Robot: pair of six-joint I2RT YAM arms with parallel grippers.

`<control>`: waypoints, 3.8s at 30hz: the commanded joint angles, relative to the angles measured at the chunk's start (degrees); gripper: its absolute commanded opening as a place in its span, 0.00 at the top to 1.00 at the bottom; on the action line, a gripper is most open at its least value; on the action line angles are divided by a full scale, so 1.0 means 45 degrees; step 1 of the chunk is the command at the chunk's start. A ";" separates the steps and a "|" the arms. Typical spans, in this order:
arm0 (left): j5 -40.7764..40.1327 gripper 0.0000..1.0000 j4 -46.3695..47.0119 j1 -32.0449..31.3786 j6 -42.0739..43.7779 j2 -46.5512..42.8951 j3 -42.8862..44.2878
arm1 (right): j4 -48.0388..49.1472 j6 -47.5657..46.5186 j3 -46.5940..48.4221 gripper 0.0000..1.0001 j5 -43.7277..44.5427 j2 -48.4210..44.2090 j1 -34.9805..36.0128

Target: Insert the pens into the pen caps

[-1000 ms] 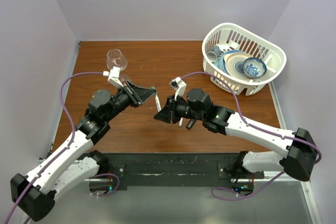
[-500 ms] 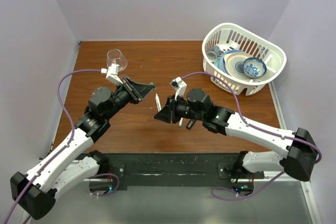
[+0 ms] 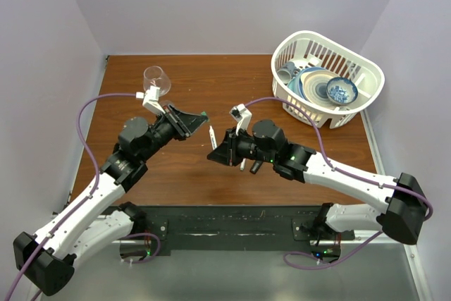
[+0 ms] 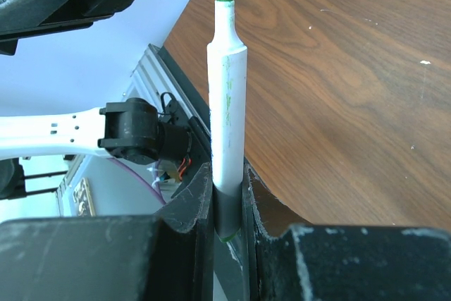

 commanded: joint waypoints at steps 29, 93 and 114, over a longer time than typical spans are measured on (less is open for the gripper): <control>0.3978 1.00 0.2139 -0.0050 0.1219 -0.0064 -0.1043 | -0.1189 -0.1634 0.1681 1.00 0.0959 -0.0784 0.0063; 0.6657 1.00 0.4153 -0.0304 -0.1339 -0.0709 -0.0769 | -0.2812 -0.5463 0.8223 1.00 0.0629 0.0852 0.0024; 0.8454 1.00 0.4963 -0.1241 -0.3100 -0.1470 -0.2629 | -0.2869 -0.5932 1.1133 1.00 -0.1619 0.2573 -0.0718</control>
